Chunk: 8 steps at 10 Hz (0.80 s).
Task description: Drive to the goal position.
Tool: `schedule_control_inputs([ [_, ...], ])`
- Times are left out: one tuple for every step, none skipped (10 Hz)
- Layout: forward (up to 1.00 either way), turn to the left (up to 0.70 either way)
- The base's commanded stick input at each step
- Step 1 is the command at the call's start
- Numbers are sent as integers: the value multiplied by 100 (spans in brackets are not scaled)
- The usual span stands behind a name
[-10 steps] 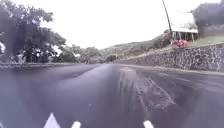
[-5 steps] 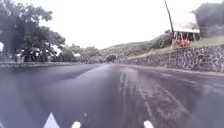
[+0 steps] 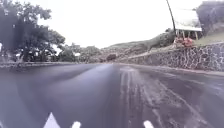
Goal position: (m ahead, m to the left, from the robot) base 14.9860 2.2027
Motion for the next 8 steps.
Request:
schedule_control_inputs([
  [70,0],
  [70,0],
  [70,0],
  [70,0],
  [70,0],
  [70,0],
  [70,0],
  [70,0],
])
